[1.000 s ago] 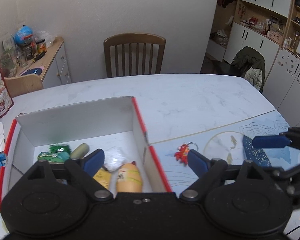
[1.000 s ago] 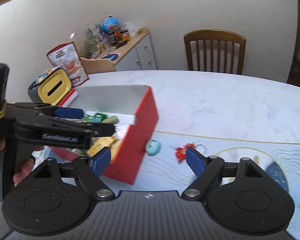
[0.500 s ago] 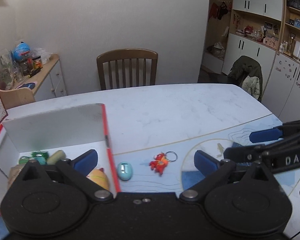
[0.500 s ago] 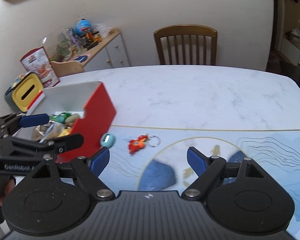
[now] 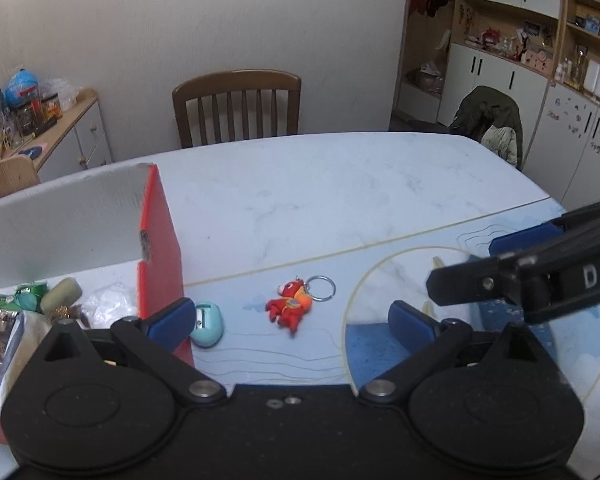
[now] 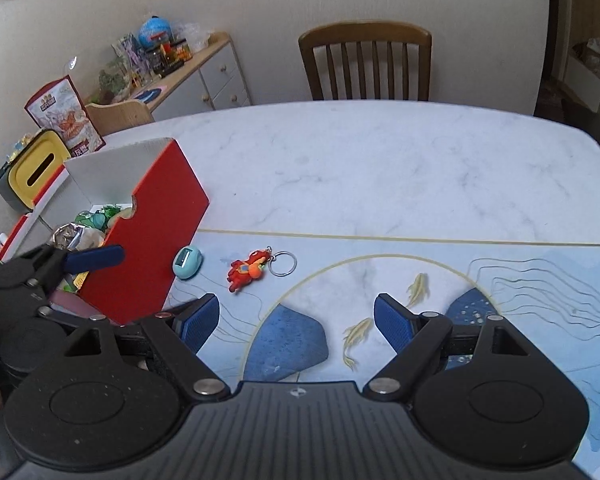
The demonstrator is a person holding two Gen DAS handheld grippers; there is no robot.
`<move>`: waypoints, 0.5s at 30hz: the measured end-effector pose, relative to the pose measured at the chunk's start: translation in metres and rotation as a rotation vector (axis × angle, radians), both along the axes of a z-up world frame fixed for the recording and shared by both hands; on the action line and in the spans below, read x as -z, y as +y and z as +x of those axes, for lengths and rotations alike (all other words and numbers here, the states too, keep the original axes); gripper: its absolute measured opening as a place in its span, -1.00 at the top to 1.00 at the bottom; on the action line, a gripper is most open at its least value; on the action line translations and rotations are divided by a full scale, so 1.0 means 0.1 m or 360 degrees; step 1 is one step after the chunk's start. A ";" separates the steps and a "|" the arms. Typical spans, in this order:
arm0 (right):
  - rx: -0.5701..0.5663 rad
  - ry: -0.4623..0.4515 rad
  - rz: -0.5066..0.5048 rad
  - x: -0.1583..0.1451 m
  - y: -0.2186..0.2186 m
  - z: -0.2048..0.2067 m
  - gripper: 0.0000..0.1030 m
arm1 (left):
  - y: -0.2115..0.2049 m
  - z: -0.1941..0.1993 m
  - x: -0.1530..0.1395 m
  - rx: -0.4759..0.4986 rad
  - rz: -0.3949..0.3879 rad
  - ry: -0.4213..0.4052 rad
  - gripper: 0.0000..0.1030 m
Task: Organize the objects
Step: 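Move the left tool to the teal sharpener and the right tool to the red dragon keychain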
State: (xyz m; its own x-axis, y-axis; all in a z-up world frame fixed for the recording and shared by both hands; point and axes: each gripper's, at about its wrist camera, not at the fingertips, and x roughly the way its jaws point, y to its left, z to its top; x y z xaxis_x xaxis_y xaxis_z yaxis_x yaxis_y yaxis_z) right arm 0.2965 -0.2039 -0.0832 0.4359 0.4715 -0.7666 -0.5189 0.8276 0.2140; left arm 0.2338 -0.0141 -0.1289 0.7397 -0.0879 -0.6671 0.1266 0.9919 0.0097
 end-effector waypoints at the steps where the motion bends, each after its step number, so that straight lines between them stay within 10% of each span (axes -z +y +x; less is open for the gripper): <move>1: 0.0000 0.0015 0.0006 0.02 0.02 0.03 -0.65 | -0.02 0.02 0.03 -0.0005 0.0026 -0.0005 -0.99; 15: -0.0007 0.0085 -0.0024 0.23 0.27 0.34 -0.65 | 0.04 0.11 0.08 -0.0083 0.0197 -0.0081 -0.91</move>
State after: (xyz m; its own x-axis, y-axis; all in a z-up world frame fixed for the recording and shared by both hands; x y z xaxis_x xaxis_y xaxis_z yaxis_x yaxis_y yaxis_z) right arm 0.3304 -0.1772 -0.1062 0.3922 0.4612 -0.7959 -0.5105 0.8289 0.2288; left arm 0.2451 -0.0102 -0.1367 0.7744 0.0324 -0.6319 0.0709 0.9880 0.1376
